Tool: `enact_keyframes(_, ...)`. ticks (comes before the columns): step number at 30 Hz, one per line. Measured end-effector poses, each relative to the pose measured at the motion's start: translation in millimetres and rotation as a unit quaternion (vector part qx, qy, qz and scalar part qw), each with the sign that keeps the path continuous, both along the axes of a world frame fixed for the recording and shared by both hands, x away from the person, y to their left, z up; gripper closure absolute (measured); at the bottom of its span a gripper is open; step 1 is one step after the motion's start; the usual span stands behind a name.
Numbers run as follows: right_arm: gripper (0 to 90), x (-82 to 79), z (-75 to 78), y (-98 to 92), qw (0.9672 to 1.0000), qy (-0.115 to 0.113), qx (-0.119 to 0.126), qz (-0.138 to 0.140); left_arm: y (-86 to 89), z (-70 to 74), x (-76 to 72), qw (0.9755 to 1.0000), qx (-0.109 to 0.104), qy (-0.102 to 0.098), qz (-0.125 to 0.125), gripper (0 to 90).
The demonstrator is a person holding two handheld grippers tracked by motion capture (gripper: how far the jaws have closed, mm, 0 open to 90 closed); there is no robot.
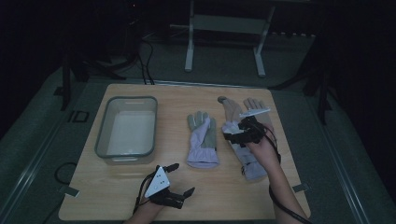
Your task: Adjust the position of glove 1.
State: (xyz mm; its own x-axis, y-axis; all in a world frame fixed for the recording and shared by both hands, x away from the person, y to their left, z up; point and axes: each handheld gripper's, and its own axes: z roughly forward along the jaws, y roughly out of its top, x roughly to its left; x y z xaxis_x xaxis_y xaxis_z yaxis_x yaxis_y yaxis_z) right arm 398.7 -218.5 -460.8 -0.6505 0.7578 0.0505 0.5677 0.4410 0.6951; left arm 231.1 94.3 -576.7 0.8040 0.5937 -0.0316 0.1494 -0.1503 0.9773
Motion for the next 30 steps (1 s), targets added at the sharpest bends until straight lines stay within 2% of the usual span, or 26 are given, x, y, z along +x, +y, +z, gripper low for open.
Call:
enact_keyframes(2, 13.7, -1.6, 0.0, -6.6, 1.0000, -0.002, -0.002, -0.003, 0.0, 0.0, -0.1, 1.0000, 0.000, 0.000, 0.000, 1.9)
enact_keyframes(4, 12.7, -2.8, -0.3, -13.7, 0.9999, 0.004, 0.008, -0.013, 0.0, 0.0, -0.2, 1.0000, 0.001, -0.001, -0.001, 1.9)
enact_keyframes(8, 11.1, -5.0, -2.9, -27.5, 0.9990, -0.004, 0.003, -0.044, -0.1, 0.0, -0.2, 1.0000, 0.001, -0.001, -0.001, 1.9)
enact_keyframes(12, 11.1, -6.3, -9.1, -42.0, 0.9988, -0.009, 0.005, -0.048, -0.1, 0.0, -0.2, 1.0000, 0.001, -0.001, -0.001, 1.9)
enact_keyframes(16, 18.3, -6.0, -15.3, -57.1, 0.9986, -0.010, 0.006, -0.052, 0.0, 0.0, -0.1, 1.0000, 0.001, -0.001, 0.000, 1.9)
enact_keyframes(18, 22.7, -5.8, -18.5, -63.7, 0.9983, -0.011, -0.001, -0.057, 0.0, 0.0, -0.1, 1.0000, 0.001, 0.000, 0.000, 1.9)
enact_keyframes(23, 32.5, -5.1, -30.4, -73.3, 0.9979, 0.002, -0.017, -0.063, -0.1, 0.0, 0.0, 1.0000, 0.000, 0.000, 0.000, 1.9)
enact_keyframes(26, 34.2, -5.1, -37.2, -74.7, 0.9979, 0.005, -0.023, -0.060, -0.1, 0.0, 0.0, 1.0000, 0.001, 0.000, 0.000, 1.9)
enact_keyframes(30, 34.2, -7.7, -46.5, -71.1, 0.9986, 0.020, -0.018, -0.046, -0.1, 0.0, 0.1, 1.0000, 0.000, 0.001, 0.001, 1.9)
